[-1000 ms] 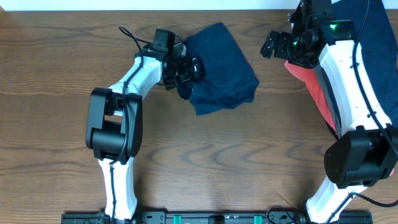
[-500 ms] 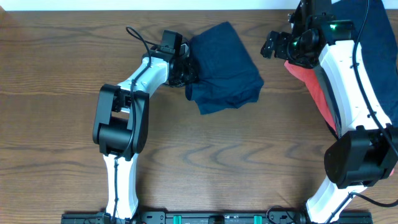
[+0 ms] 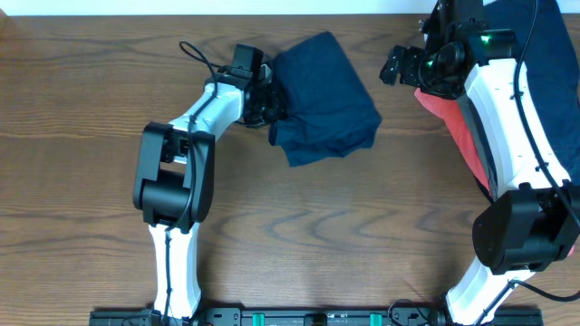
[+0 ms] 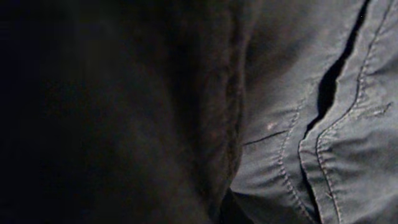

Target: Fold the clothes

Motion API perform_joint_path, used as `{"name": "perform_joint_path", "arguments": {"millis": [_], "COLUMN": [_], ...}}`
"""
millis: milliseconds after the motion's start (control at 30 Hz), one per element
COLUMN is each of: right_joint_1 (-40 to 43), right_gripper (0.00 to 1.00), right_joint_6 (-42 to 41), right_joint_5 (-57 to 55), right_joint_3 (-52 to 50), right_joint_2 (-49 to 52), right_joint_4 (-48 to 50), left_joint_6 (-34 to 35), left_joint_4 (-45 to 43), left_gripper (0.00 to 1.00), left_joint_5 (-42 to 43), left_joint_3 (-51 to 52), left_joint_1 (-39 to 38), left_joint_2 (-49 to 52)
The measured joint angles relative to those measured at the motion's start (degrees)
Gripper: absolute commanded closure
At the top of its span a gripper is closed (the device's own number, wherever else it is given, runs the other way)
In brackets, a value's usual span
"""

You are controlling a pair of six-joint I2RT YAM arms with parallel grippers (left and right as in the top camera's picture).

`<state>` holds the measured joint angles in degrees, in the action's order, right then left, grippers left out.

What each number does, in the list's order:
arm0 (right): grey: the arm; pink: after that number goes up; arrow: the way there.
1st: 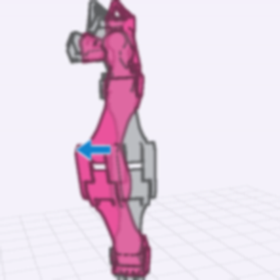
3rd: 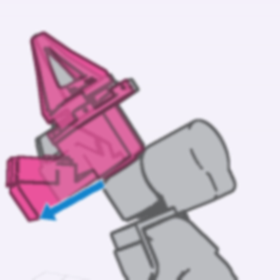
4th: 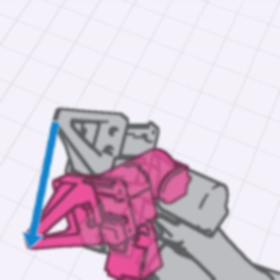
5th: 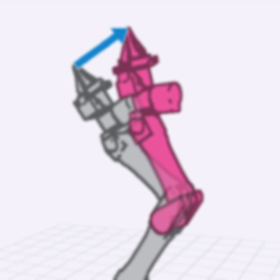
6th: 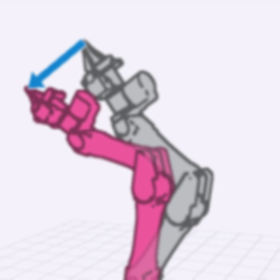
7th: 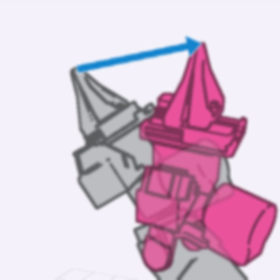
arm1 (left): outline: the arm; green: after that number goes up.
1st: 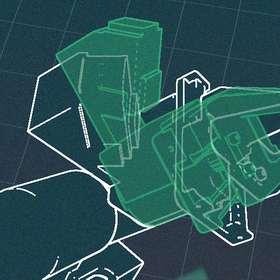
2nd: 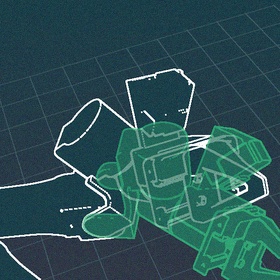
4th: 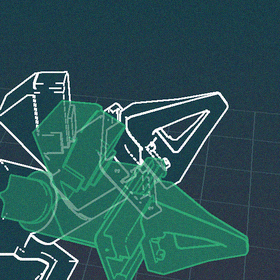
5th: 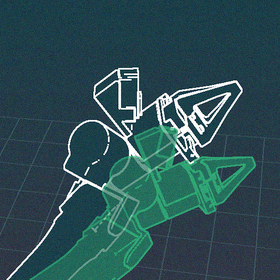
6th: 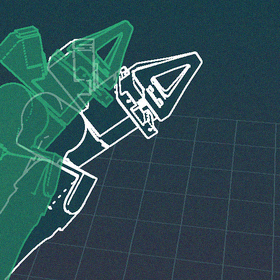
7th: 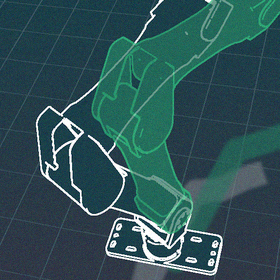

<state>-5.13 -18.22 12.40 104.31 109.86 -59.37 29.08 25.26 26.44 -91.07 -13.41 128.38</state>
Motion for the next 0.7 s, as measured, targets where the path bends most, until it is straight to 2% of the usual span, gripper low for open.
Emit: {"name": "perform_joint_path", "arguments": {"millis": [167,500,700], "right_joint_1": [0.0,0.0,0.0], "right_gripper": [0.01,0.01,0.01], "right_joint_6": [0.1,0.7,0.8], "right_joint_5": [0.0,0.0,-0.6], "right_joint_3": [0.0,0.0,0.0], "right_joint_2": [0.0,0.0,0.0], "right_joint_4": [0.1,0.1,0.6], "left_joint_6": [5.3,20.1,28.0], "left_joint_4": [-4.4,-15.9,-17.9], "left_gripper": [0.94,0.94,0.94], "left_joint_5": [0.4,1.9,1.8], "left_joint_3": [1.0,1.4,1.4], "left_joint_1": [4.9,15.4,18.7], "left_joint_2": [-0.7,-0.8,-0.8]}}
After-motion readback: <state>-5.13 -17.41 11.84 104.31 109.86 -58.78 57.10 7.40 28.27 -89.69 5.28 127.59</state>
